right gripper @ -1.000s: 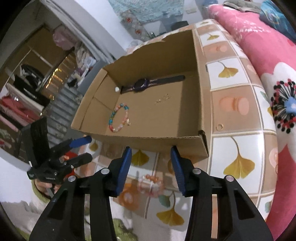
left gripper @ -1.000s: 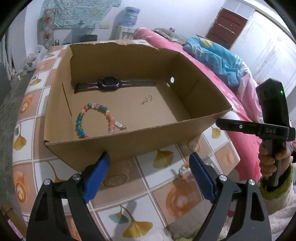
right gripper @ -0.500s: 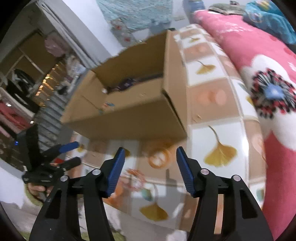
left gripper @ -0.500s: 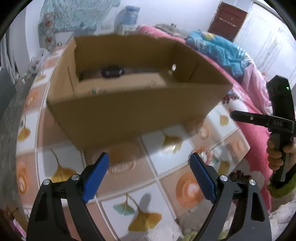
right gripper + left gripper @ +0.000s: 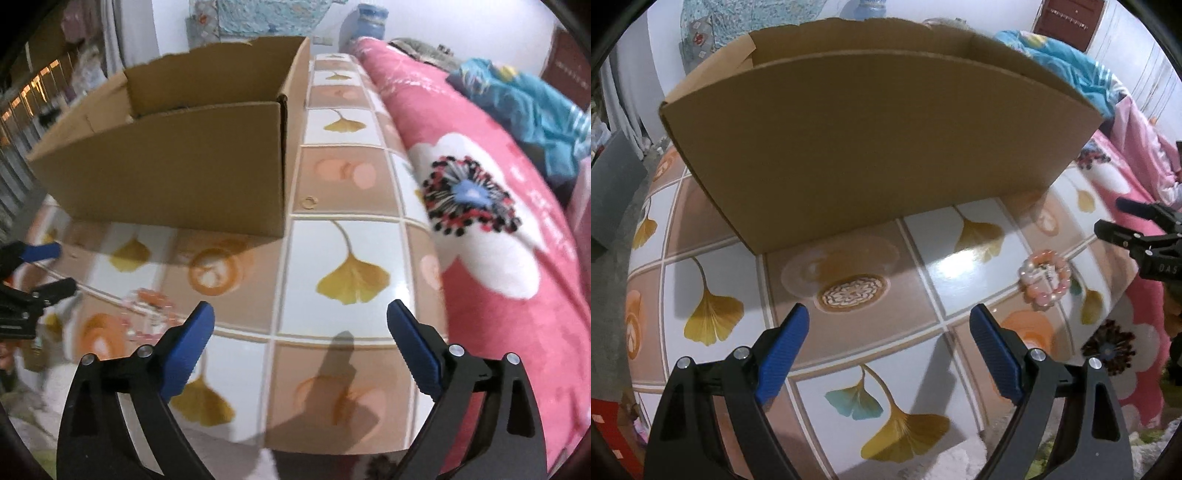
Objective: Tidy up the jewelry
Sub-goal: 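Position the right tool above the pink bead bracelet on the table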
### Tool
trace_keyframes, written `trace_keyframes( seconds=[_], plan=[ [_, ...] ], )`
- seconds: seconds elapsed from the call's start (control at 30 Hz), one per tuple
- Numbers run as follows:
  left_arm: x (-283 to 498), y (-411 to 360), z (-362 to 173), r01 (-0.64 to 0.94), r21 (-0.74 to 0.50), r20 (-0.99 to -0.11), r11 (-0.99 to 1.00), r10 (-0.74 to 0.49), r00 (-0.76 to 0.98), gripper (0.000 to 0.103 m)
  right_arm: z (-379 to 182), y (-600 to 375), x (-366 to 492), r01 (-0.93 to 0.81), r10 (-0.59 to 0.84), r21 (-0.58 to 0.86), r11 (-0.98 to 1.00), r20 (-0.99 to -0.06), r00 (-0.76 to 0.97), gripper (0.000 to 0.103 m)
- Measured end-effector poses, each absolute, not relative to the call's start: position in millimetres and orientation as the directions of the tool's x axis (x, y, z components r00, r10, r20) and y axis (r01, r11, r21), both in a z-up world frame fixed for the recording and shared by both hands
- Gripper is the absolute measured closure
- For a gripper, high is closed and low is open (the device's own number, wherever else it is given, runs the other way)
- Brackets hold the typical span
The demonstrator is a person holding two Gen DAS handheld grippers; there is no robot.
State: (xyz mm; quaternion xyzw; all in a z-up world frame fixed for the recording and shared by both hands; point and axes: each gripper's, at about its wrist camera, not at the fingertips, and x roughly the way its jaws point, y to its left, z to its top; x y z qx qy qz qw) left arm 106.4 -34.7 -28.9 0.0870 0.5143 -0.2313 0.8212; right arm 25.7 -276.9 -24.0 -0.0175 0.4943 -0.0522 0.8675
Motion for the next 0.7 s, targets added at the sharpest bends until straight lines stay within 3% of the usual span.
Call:
trace_keyframes(
  seconds=[0.37, 0.7],
  plan=[
    [106, -53, -40, 0.442, 0.019, -0.903, 0.897, -0.174, 0.393, 0.006, -48, -279, 42, 0.114, -0.202, -0.168, 0.979, -0.869, 0.453, 0.009],
    [100, -56, -38, 0.416, 0.021, -0.894, 0.909, -0.17, 0.416, 0.005, -51, -278, 42, 0.113, -0.206, -0.174, 0.978, -0.871, 0.447, 0.008]
  ],
)
